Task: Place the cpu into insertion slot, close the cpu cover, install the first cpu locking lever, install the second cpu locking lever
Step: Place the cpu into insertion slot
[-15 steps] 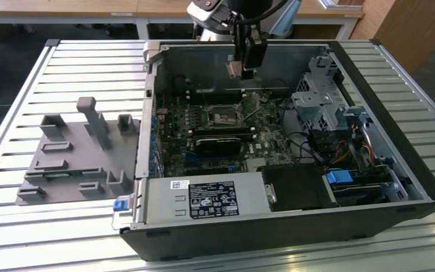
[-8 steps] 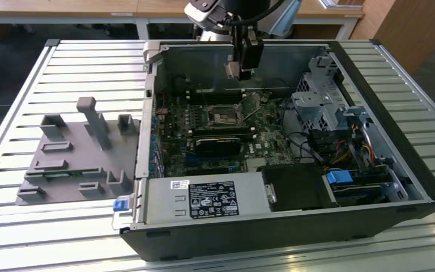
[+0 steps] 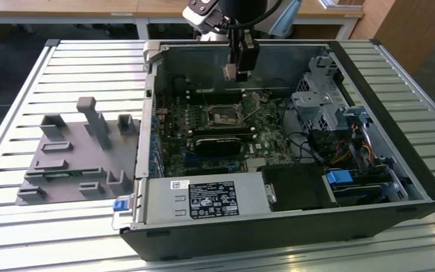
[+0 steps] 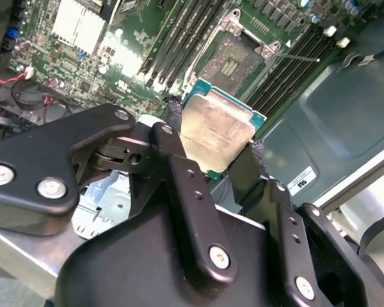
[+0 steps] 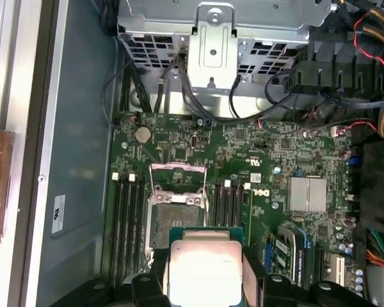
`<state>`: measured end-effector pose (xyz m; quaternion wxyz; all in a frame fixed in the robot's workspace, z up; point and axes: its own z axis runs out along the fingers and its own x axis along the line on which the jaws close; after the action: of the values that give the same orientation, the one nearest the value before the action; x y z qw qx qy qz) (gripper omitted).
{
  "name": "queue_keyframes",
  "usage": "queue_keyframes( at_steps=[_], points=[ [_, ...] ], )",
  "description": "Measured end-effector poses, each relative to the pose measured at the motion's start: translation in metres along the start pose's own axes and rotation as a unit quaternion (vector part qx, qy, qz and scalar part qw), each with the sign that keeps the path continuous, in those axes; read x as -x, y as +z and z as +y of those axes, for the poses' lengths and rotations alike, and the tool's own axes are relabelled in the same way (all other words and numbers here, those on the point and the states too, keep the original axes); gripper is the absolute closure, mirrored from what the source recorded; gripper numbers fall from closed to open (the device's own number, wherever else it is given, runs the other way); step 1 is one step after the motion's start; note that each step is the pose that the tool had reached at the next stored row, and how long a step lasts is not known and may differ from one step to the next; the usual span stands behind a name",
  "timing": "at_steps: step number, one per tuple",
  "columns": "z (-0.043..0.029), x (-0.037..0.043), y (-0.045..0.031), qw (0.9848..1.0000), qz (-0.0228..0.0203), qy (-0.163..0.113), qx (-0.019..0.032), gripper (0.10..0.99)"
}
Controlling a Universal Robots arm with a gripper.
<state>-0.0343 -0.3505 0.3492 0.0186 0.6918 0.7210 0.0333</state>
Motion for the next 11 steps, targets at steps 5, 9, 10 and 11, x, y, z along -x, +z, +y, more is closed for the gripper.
queue_keyframes(
  at_steps=[5, 9, 10, 11],
  points=[
    [-0.0009, -0.0013, 0.0060, 1.0000, -0.0002, 0.000, -0.0040, 0.549],
    [-0.0013, -0.0028, 0.0098, 1.0000, -0.0002, 0.000, -0.0058, 0.549],
    [-0.0014, -0.0032, 0.0109, 1.0000, -0.0003, 0.000, -0.0061, 0.549],
    [-0.0015, -0.0036, 0.0120, 1.0000, -0.0005, 0.000, -0.0066, 0.549]
  ],
)
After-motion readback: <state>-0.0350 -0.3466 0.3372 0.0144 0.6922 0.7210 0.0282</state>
